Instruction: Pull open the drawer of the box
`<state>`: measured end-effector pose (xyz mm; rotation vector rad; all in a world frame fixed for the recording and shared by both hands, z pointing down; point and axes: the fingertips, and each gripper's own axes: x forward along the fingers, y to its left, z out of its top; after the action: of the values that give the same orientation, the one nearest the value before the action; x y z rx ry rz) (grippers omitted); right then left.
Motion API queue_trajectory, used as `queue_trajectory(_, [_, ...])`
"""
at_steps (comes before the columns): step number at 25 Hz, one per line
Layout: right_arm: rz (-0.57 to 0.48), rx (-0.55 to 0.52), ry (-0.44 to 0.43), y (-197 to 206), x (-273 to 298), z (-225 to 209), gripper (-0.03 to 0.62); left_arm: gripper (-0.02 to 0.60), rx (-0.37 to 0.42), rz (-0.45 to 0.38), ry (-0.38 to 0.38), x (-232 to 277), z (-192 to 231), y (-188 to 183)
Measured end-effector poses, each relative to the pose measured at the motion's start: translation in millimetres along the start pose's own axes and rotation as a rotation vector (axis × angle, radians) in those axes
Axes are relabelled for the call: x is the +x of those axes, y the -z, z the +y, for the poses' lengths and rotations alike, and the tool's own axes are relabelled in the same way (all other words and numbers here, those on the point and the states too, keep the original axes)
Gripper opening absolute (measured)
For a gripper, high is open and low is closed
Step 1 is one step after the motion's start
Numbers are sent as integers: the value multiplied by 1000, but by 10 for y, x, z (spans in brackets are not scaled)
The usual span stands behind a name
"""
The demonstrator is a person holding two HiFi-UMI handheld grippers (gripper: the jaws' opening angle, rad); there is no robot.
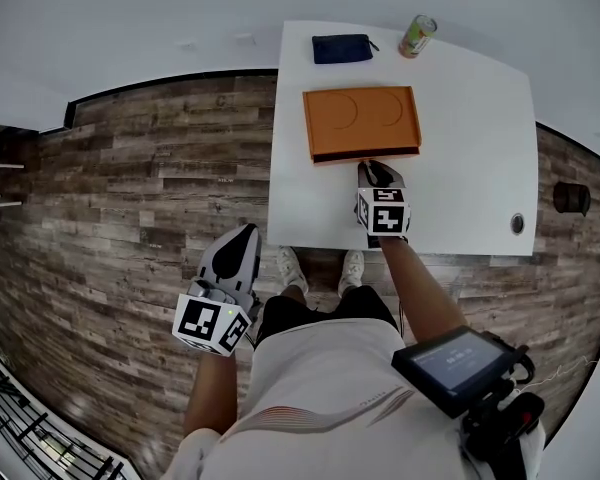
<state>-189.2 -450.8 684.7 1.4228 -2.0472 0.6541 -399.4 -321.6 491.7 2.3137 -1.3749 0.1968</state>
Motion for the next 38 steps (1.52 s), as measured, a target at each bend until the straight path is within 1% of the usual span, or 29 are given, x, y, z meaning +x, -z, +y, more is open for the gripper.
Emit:
queue_trajectory(4, [9,-37,3,84,-30,34,72,11,4,0,7,48,2,-17])
queue_trajectory(20, [69,-16,-19,595,-418,121,72,11,10,16,53,22,-250,61])
queue_trajectory(27, [65,-3,-20,742,-584,162,72,11,19,15,73,-46,-342,121])
queue_trajectory(29, [63,1,-34,737,-556,205,72,11,18,15,69,-81,-325,136])
queue_trajectory(31, [59,10,-66,732,-542,254,74,11,22,18,67,-99,-324,155])
queue_trajectory(32, [57,19,-83,734,-556,266,91,11,24,18,67,-100,-335,162])
queue_trajectory(33, [55,28,-97,739,-580,265,125,11,24,18,68,-96,-349,162])
queue_trajectory(34, [52,37,-108,743,-612,252,137,11,25,16,69,-87,-363,156])
queue_trajectory(36, [35,47,-114,722,-710,186,143,11,29,8,66,-59,-390,125])
queue_trajectory(38, [-21,52,-101,616,-896,50,141,11,39,-8,60,-24,-441,75])
